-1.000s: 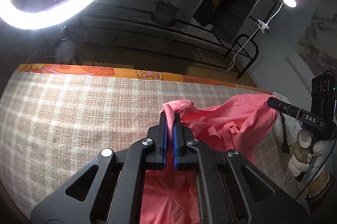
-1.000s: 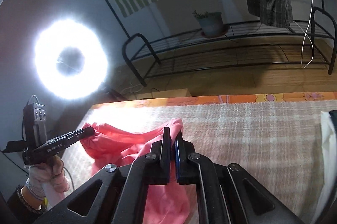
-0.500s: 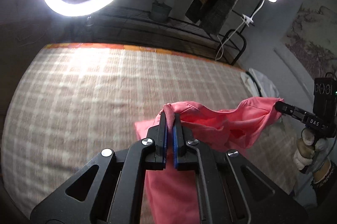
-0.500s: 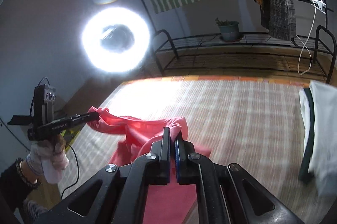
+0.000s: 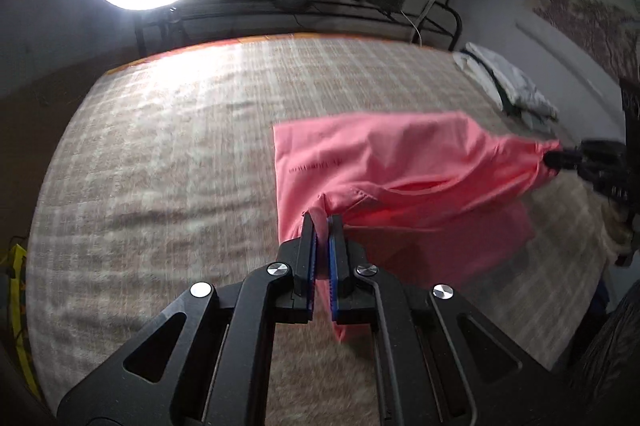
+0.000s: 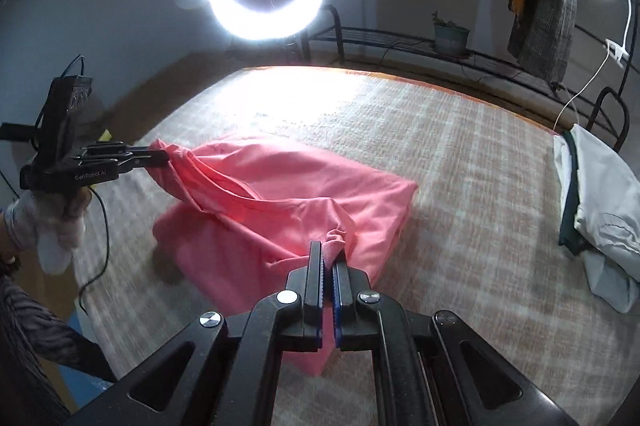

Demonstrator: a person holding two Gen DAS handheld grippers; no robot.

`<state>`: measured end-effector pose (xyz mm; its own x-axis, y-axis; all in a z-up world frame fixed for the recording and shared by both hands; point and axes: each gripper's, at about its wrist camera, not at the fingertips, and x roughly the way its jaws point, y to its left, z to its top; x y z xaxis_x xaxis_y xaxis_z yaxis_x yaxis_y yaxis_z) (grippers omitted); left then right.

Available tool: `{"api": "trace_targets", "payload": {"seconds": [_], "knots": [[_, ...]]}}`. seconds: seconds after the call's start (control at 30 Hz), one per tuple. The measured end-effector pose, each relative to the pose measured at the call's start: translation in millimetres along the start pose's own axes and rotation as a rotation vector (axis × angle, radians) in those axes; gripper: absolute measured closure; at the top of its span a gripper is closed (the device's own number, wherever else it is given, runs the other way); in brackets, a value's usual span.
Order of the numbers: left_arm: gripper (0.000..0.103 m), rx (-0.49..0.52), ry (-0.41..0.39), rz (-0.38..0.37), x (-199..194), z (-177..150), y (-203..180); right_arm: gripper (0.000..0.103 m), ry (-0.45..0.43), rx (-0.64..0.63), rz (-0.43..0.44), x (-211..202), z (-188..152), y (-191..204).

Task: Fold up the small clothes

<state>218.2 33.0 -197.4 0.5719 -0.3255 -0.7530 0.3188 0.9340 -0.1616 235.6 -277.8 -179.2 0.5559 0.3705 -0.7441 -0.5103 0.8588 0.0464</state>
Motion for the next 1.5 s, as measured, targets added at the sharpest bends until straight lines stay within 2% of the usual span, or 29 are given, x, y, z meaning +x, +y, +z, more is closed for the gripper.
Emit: {"api": "trace_targets", "payload": {"seconds": [0.1,0.17,0.27,0.3,0.4,0.5,0.57,0.6,0.63,0.7,0.77,0.8,0.83,0.9,0.97,1.03,1.07,1.13,1.17,1.2,1.27,1.3,1.33,1.4,1.43,1.5], "knots": [[0.101,0.041,0.028,-0.01,-5.6,-17.0,-0.8,0.102,-0.026,-0.017,-0.062,-6.4,-19.0,3.0],[0.098,0.065,0.043,-0.013,-13.5,-28.6,-0.2,0.102,-0.024,-0.019,-0.069,-8.6,-28.1,2.5],[0.089,-0.001,0.045,-0.032,-25.8,-38.0,12.3,0.097,-0.027,-0.026,-0.074,-19.9,-45.4,1.7],[0.082,-0.048,0.042,-0.047,-28.7,-37.7,19.1,0.09,-0.025,-0.019,-0.067,-23.4,-48.4,0.7],[0.07,-0.264,0.031,-0.105,-32.5,-34.6,46.8,0.085,-0.061,0.031,-0.027,-38.7,-51.0,0.1],[0.067,-0.424,0.03,-0.163,-28.4,-29.4,61.5,0.075,-0.094,0.098,0.024,-41.5,-41.1,-3.2],[0.067,-0.455,0.028,-0.181,-26.5,-26.9,58.0,0.069,-0.107,0.099,0.052,-37.0,-33.3,1.6],[0.067,-0.448,0.031,-0.187,-25.2,-24.4,50.7,0.063,-0.107,0.078,0.051,-32.8,-30.0,6.3],[0.067,-0.431,0.036,-0.194,-24.1,-23.5,43.7,0.05,-0.095,0.053,0.046,-25.7,-26.4,11.4],[0.065,-0.385,0.049,-0.189,-20.9,-24.2,29.2,0.042,-0.045,0.01,0.036,-4.1,-20.7,18.5],[0.065,-0.319,0.064,-0.159,-15.9,-24.0,13.3,0.044,-0.007,-0.007,0.01,12.7,-19.8,21.9],[0.065,-0.306,0.071,-0.153,-13.0,-25.7,11.1,0.061,0.002,-0.017,-0.004,19.1,-19.8,24.0],[0.065,-0.296,0.079,-0.147,-11.0,-27.1,9.0,0.088,0.007,-0.029,-0.009,25.7,-19.4,25.7],[0.065,-0.288,0.093,-0.134,-9.1,-30.8,9.5,0.102,0.015,-0.062,0.011,32.4,-23.0,32.2],[0.065,-0.298,0.093,-0.12,-11.4,-34.7,16.7,0.103,0.005,-0.157,0.03,25.6,-32.3,47.0],[0.065,-0.358,0.093,-0.125,-13.5,-40.9,31.0,0.103,0.006,-0.295,-0.017,17.8,-46.9,63.1],[0.065,-0.396,0.098,-0.133,-13.6,-44.3,38.3,0.103,0.008,-0.375,-0.071,14.6,-57.4,70.5],[0.065,-0.455,0.106,-0.145,-12.2,-49.6,48.3,0.103,0.014,-0.408,-0.099,8.0,-68.5,71.8],[0.065,-0.489,0.115,-0.147,-11.2,-53.2,53.7,0.103,0.009,-0.381,-0.084,1.7,-71.5,68.4],[0.063,-0.527,0.124,-0.154,-9.9,-57.1,59.5,0.098,-0.001,-0.348,-0.076,-4.5,-71.9,64.3],[0.053,-0.584,0.126,-0.173,-8.7,-62.2,65.7,0.081,-0.032,-0.223,-0.034,-22.7,-69.4,49.9],[0.049,-0.618,0.128,-0.186,-7.9,-65.5,68.8,0.069,-0.048,-0.146,-0.012,-30.1,-68.4,42.0],[0.048,-0.653,0.135,-0.201,-6.1,-69.3,71.7,0.049,-0.066,-0.036,0.011,-38.3,-67.9,30.8],[0.048,-0.717,0.155,-0.236,-0.2,-76.6,75.4,0.028,-0.052,0.214,0.044,-43.4,-71.0,6.1],[0.048,-0.745,0.161,-0.253,2.0,-79.9,76.6,0.029,-0.046,0.344,0.076,-42.6,-77.2,-7.3],[0.048,-0.802,0.159,-0.296,5.7,-85.4,78.0,0.031,-0.01,0.505,0.148,-32.1,-87.8,-24.2]]}}
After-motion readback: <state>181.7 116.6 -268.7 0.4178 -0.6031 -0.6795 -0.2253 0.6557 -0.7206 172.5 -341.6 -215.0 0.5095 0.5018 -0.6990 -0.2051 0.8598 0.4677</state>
